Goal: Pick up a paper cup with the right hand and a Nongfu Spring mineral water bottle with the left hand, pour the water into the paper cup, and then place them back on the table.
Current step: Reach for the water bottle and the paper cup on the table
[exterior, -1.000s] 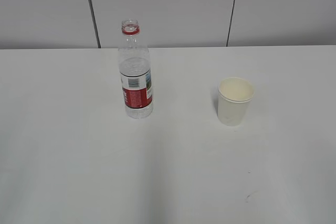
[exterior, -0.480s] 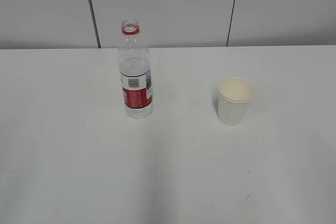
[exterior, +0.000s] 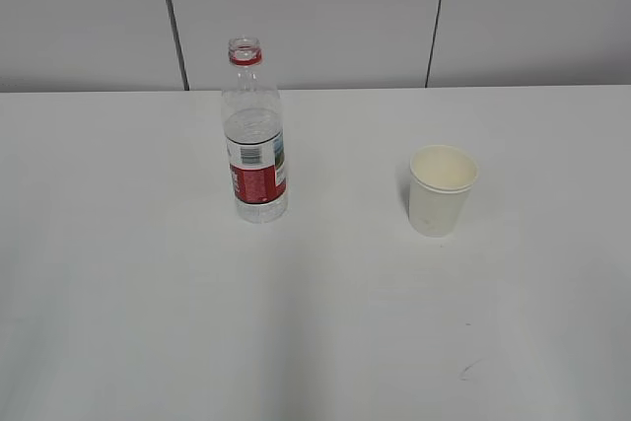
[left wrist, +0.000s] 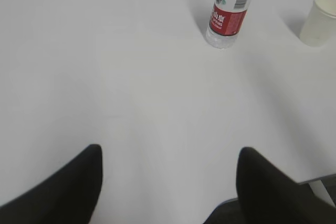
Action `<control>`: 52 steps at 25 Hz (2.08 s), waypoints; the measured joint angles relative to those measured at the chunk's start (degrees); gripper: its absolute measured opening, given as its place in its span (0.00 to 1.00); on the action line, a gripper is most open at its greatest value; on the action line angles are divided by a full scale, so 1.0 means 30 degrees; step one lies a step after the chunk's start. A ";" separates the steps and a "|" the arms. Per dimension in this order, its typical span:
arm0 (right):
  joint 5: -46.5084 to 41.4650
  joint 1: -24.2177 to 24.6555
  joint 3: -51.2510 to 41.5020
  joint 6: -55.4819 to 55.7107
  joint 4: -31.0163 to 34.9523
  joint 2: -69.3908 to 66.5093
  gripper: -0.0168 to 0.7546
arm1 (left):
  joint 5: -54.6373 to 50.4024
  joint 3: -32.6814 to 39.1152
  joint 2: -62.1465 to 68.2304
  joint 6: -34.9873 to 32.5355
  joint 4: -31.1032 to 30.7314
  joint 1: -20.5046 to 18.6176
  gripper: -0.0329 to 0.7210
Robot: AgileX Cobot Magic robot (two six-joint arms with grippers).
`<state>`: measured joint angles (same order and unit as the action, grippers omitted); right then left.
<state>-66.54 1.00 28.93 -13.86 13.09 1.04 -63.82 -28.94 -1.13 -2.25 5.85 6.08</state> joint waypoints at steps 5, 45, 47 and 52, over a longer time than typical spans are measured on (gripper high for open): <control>0.0000 0.0000 0.0000 0.0000 0.0000 0.0000 0.79 | 0.0022 0.0000 0.0000 0.0000 0.0000 0.0000 0.69; 0.7340 0.0000 -0.0801 -0.1362 0.0000 -0.1738 0.79 | 0.7795 0.1191 0.0000 -0.0171 -0.1520 0.0000 0.69; 0.8588 0.0000 -0.1371 -0.1405 0.0000 -0.1746 0.79 | 0.8992 0.1770 0.0000 -0.0171 -0.1505 0.0000 0.69; 1.1524 0.0000 -0.2934 -0.1446 0.0000 -0.1818 0.79 | 1.1387 0.3285 0.0000 -0.0171 -0.1505 0.0000 0.69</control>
<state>-31.97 1.00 20.12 -18.20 13.09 -4.42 -29.66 -19.08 -1.13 -2.76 1.33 6.08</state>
